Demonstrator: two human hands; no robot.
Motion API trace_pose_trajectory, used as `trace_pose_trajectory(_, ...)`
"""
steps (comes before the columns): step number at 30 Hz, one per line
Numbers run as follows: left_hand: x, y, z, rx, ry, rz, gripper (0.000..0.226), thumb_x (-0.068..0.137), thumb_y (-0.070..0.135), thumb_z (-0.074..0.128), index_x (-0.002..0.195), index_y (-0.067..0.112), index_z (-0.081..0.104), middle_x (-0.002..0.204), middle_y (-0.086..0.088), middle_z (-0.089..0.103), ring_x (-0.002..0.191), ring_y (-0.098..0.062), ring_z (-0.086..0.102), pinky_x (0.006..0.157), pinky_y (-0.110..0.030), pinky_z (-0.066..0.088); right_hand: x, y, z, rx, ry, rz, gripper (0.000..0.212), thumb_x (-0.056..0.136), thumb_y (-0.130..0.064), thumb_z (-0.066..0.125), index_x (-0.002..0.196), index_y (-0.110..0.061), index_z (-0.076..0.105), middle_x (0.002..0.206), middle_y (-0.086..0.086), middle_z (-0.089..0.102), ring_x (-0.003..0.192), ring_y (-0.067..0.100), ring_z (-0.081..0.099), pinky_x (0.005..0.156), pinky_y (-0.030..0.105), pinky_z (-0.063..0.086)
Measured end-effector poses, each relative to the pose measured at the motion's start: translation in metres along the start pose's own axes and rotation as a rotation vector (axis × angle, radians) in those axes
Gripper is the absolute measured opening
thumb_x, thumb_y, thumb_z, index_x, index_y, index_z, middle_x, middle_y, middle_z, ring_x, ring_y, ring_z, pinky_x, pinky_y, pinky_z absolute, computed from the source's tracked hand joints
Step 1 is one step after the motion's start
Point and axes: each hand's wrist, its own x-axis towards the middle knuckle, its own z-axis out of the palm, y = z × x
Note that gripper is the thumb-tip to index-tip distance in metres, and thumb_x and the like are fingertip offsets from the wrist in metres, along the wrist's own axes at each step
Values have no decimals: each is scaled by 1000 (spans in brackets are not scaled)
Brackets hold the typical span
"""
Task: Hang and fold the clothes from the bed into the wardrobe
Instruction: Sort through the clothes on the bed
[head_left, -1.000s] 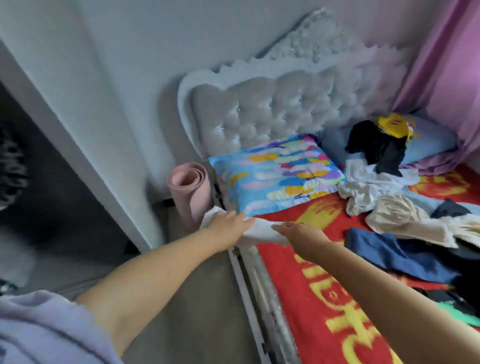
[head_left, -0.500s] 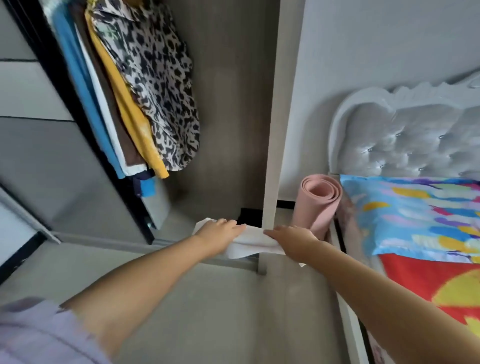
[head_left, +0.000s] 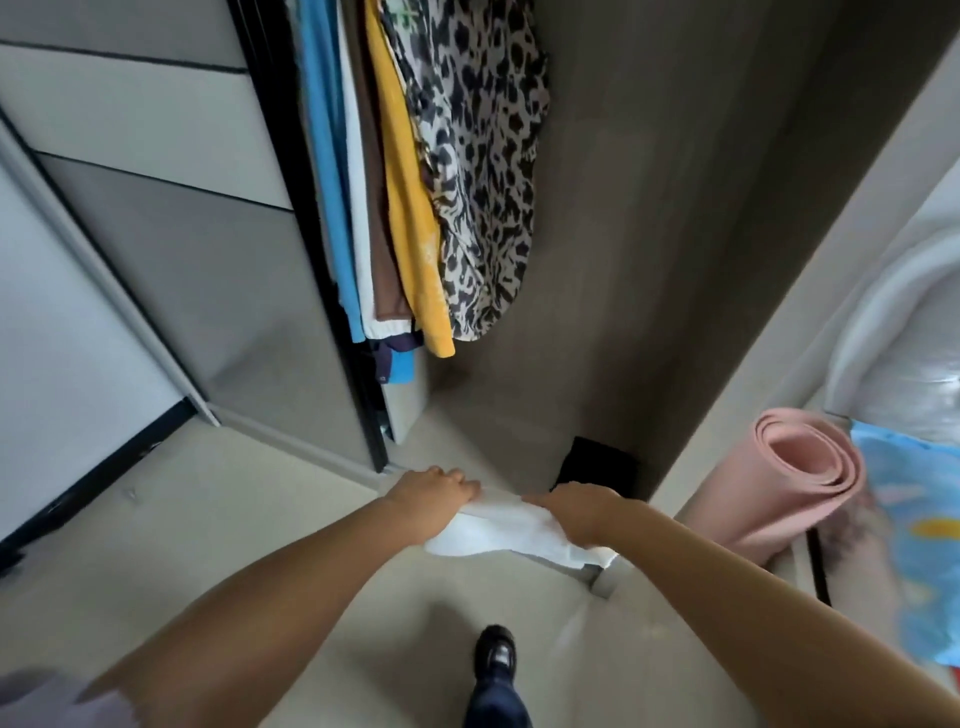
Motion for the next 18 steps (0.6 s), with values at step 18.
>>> trace_pose_trajectory(18, 348, -105, 115, -49, -156, 108, 56, 85, -3, 43, 136, 20, 37, 127, -6, 48, 117, -29, 49, 87, -43, 42, 342, 165, 35, 289, -7, 43, 68, 89, 2, 43, 148, -30, 33, 148, 4, 42, 133, 23, 43, 109, 32, 36)
